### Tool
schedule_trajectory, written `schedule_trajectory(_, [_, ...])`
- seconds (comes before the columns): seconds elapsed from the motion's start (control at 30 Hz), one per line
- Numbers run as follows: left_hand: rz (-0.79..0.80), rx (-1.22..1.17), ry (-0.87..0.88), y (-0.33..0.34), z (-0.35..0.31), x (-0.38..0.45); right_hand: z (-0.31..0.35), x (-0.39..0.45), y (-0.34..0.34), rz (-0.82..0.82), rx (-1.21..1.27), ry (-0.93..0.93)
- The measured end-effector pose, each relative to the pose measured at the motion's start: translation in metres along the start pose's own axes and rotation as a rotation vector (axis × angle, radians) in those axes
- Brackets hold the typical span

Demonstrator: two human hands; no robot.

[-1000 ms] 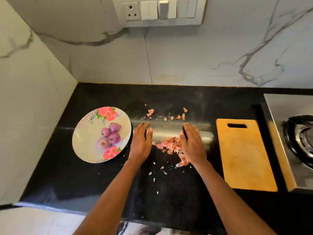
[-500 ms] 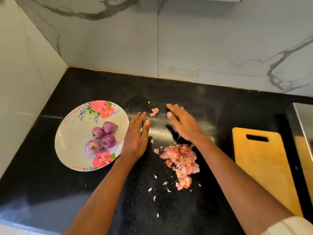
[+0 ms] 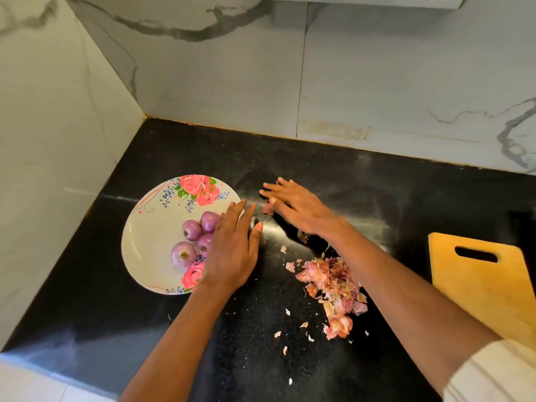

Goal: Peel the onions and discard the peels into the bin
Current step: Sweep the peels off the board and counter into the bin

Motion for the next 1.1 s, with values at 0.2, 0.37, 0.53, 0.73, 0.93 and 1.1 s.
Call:
schedule_trajectory(0.2, [0.021,-0.121,-0.016,0.000,0.005,-0.026,0.037,-0.053,0.023,0.190,0.136,-0.072])
schedule_trajectory(0.37, [0.097,-0.291,-0.060,0.007,0.007,-0.059,0.050,-0.102,0.017,0.259,0.298,0.019])
schedule_trajectory(0.53, [0.062,-0.301,-0.078,0.011,0.011,-0.088,0.035,-0.142,-0.034,-0.264,0.366,0.315])
schedule_trajectory(0.73, [0.104,-0.314,-0.171,0.032,0.002,-0.092,0.045,-0.181,0.012,-0.292,0.343,0.419])
schedule_trajectory(0.93, [0.135,-0.386,-0.095,0.031,-0.015,-0.105,0.085,-0.171,0.045,-0.205,0.435,0.242])
schedule_trajectory(1.1, [-0.065,-0.425,-0.178,0.009,0.011,-0.115,0.073,-0.153,0.015,-0.401,0.415,0.327])
Point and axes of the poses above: each hand's wrist, its own x-axis towards the middle knuckle, its own y-axis out of the palm, z = x × y, the point moved 1 cm from there along x, towards the middle knuckle, and after that the axes turned 11 degrees about -y, right-handed, at the moved point
